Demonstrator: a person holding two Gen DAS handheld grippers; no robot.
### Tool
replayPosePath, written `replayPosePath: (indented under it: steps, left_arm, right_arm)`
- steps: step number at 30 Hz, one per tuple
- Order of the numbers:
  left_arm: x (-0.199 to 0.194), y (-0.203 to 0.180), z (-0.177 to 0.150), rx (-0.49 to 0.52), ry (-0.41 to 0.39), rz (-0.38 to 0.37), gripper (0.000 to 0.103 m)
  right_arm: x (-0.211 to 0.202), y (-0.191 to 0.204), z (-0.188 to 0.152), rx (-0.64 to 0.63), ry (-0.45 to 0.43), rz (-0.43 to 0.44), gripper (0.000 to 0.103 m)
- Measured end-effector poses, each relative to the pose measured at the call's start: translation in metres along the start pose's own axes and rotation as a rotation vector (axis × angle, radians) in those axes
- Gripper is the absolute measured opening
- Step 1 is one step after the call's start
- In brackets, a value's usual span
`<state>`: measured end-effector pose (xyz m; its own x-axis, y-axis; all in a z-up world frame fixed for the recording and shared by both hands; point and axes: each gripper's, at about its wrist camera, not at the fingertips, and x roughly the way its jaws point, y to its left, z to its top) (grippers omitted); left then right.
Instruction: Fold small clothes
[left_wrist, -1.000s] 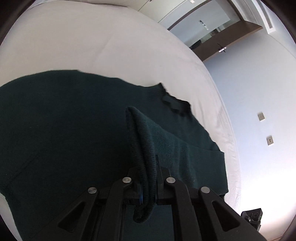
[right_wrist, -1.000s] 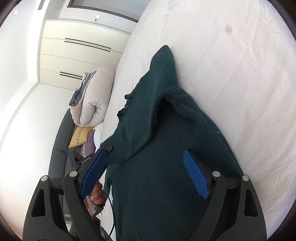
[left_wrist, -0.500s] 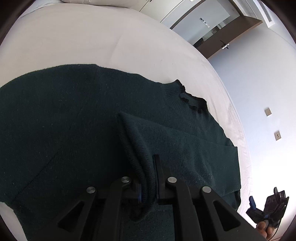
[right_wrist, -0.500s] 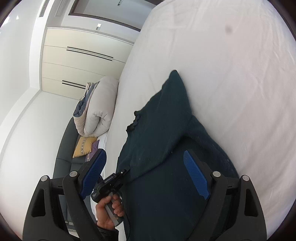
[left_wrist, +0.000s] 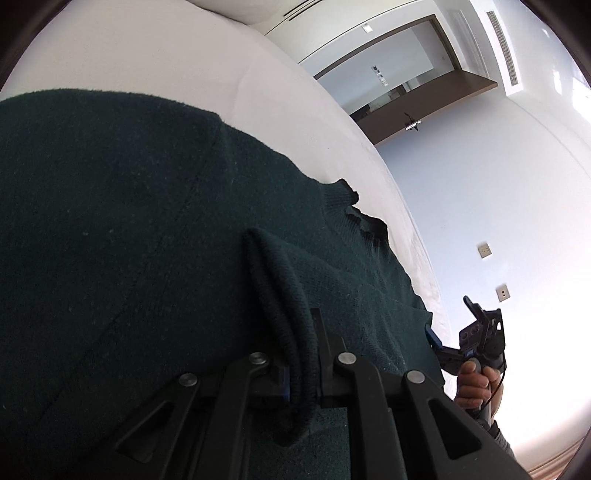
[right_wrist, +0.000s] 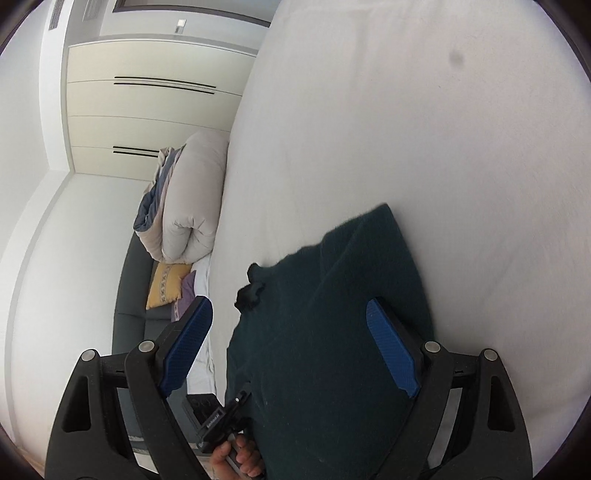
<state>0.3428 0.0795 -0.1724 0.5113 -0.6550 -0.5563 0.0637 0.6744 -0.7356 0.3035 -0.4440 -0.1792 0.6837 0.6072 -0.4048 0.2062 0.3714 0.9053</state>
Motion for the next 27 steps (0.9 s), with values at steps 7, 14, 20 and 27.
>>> replayPosePath:
  steps: [7, 14, 20, 27]
  left_arm:
    - [-0.001, -0.002, 0.000, 0.000, -0.002, 0.007, 0.012]
    - [-0.084, -0.015, -0.011, -0.054, -0.164, 0.000, 0.100]
    - [-0.211, 0.061, -0.036, -0.257, -0.377, 0.030, 0.102]
    - [-0.313, 0.181, -0.080, -0.653, -0.619, -0.018, 0.090]
  right_arm:
    - [0.008, 0.014, -0.018, -0.089, 0.086, -0.012, 0.086]
    - [-0.043, 0.028, -0.110, -0.153, 0.153, 0.042, 0.086]
    - [-0.089, 0.036, -0.173, -0.159, 0.137, 0.112, 0.086]
    - [-0.089, 0.041, -0.219, -0.133, 0.164, 0.118, 0.086]
